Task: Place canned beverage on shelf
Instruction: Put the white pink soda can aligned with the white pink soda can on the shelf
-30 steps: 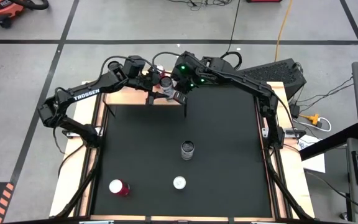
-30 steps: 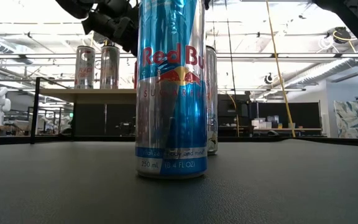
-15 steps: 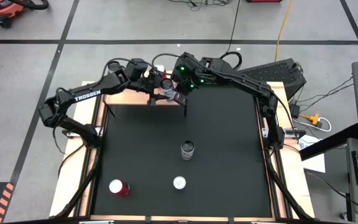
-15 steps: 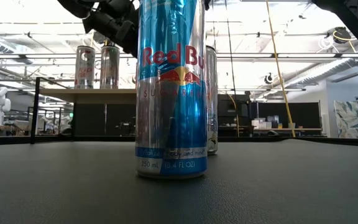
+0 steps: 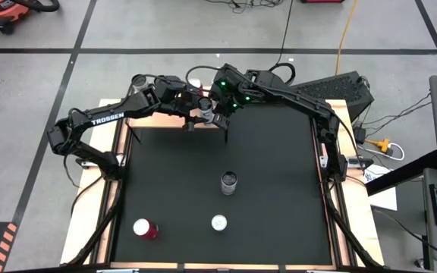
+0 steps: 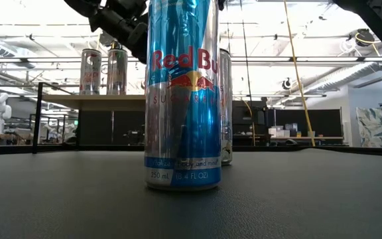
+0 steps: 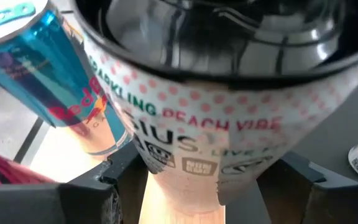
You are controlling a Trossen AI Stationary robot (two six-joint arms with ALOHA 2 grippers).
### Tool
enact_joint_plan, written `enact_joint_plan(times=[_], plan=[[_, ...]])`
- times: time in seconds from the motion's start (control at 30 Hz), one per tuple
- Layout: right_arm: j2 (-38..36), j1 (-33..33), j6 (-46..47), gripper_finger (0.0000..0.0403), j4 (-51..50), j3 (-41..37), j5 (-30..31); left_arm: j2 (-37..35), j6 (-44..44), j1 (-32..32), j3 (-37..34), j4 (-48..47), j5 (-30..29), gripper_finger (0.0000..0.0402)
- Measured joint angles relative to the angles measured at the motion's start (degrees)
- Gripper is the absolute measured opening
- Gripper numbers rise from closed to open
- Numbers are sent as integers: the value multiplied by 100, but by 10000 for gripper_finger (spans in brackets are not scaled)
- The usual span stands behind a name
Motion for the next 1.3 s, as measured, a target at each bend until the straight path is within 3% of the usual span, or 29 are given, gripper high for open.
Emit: enact_joint_plan(times=[0.53, 1.13, 1.3], plan=[[-2, 9, 33, 0, -232, 9, -1, -9, -33, 2, 0, -103, -380, 242], [-2, 4, 183, 0, -545, 9, 15, -9, -332, 2, 0, -123, -380, 242], [-2, 4, 519, 0, -713, 9, 16, -9, -350, -9, 4, -100, -848, 242]])
